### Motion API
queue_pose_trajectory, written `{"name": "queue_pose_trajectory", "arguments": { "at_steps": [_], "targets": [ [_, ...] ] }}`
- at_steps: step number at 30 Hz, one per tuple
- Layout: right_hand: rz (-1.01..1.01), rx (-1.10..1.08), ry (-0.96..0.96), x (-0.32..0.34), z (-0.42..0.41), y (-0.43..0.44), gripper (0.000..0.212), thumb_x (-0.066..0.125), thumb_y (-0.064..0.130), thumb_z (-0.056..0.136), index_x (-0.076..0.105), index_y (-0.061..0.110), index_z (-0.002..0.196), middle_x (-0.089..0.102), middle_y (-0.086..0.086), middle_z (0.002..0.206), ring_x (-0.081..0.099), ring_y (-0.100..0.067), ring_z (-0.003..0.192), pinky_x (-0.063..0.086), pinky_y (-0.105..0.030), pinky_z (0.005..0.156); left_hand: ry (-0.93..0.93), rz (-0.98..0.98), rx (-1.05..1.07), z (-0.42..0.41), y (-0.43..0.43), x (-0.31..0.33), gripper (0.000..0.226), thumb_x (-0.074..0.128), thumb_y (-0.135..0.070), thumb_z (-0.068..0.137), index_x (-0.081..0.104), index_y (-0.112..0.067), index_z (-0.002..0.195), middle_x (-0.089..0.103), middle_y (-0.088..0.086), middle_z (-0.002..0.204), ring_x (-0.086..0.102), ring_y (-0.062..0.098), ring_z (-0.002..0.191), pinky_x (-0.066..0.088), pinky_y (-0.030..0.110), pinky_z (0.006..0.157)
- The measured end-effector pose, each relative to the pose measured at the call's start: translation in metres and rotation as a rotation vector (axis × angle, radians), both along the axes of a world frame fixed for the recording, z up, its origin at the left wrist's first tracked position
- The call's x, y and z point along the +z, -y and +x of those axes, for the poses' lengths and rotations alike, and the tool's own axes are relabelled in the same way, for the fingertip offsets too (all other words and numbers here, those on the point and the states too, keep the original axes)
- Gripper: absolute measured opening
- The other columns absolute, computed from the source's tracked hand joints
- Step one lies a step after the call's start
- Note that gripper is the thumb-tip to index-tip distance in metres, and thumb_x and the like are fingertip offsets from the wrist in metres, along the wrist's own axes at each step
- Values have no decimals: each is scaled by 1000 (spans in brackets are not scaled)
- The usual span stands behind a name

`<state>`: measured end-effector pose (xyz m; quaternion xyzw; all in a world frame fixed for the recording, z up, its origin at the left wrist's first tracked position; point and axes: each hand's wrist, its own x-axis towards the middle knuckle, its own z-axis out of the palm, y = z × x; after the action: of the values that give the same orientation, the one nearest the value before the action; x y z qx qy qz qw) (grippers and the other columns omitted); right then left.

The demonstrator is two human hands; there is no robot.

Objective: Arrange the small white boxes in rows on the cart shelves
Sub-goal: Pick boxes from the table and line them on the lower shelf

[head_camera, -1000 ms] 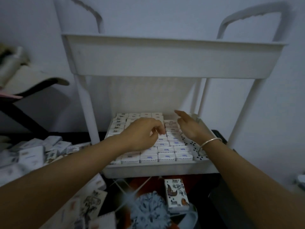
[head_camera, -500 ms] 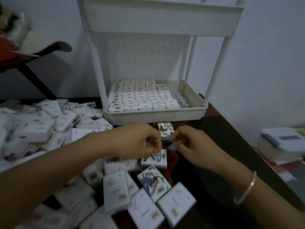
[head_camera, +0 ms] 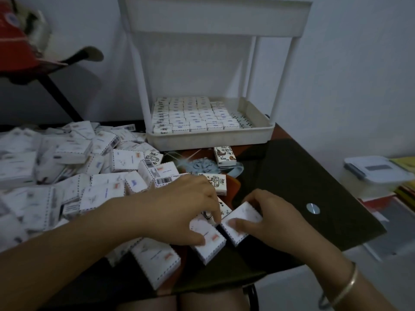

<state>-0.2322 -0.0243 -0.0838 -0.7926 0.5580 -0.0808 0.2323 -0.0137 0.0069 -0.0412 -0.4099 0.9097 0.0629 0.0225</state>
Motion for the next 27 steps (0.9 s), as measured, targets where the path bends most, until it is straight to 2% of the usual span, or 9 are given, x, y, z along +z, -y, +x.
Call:
{"name": "queue_pose_trajectory", "arguments": {
  "at_steps": [5, 7, 10, 13, 15, 19, 22, 24, 27],
  "targets": [
    [97, -69, 256, -3, -8, 6, 52, 74, 49, 73, 36, 41, 107, 46, 21, 100, 51, 3, 86, 47, -15, 64, 86, 15, -28, 2, 1, -7, 53, 62, -55, 84, 49, -44, 133, 35, -19, 135, 21, 3, 125, 22, 27, 104],
    [106, -76, 334, -5, -12, 9, 55, 75, 44, 74, 35, 43, 111, 49, 18, 116, 51, 3, 100, 48, -14, 72, 77, 24, -44, 0, 4, -8, 51, 63, -56, 84, 52, -43, 132, 35, -19, 136, 21, 4, 126, 23, 28, 105],
    [44, -86, 340, -8, -19, 14, 69, 74, 41, 76, 31, 51, 129, 41, 13, 142, 41, -9, 130, 45, -28, 94, 33, 9, -57, -4, 8, -10, 46, 66, -55, 81, 54, -41, 123, 37, -19, 133, 21, 2, 127, 23, 28, 106],
    [11, -66, 363, -6, -27, 21, 48, 73, 40, 77, 45, 55, 114, 50, 26, 120, 51, -2, 115, 49, -19, 78, -78, 37, 11, -14, 14, -14, 43, 71, -51, 78, 50, -41, 114, 39, -19, 124, 29, 2, 122, 31, 28, 104],
    [21, -97, 406, -5, -33, 28, 38, 75, 36, 76, 53, 48, 105, 56, 23, 108, 58, -2, 102, 55, -23, 75, -213, 107, 79, -22, 20, -15, 44, 74, -47, 77, 48, -41, 111, 43, -20, 117, 38, -2, 112, 37, 25, 98],
    [34, -165, 442, -4, -43, 43, 32, 74, 33, 77, 58, 43, 103, 60, 18, 103, 62, -3, 93, 58, -29, 76, -520, 275, 214, -32, 42, -14, 46, 77, -34, 78, 50, -39, 115, 56, -20, 110, 54, -7, 101, 51, 17, 84],
    [1, -180, 462, 0, -46, 58, 30, 71, 34, 81, 60, 46, 105, 60, 19, 104, 60, 0, 91, 52, -20, 69, -595, 258, 279, -33, 69, -8, 42, 79, -30, 76, 55, -39, 110, 61, -17, 104, 58, -7, 92, 51, 13, 76],
    [-20, -192, 493, 3, -45, 71, 27, 71, 36, 81, 60, 46, 103, 59, 21, 102, 59, 2, 88, 48, -15, 63, -610, 252, 320, -30, 89, -1, 38, 80, -31, 75, 58, -37, 105, 63, -16, 101, 60, -6, 88, 52, 15, 76],
    [-14, -215, 568, 9, -37, 94, 24, 72, 40, 79, 59, 43, 99, 61, 18, 99, 62, 0, 85, 48, -12, 55, -659, 256, 423, -24, 120, 7, 34, 80, -28, 75, 60, -32, 102, 66, -11, 97, 64, 2, 85, 57, 29, 77]
  ]
}}
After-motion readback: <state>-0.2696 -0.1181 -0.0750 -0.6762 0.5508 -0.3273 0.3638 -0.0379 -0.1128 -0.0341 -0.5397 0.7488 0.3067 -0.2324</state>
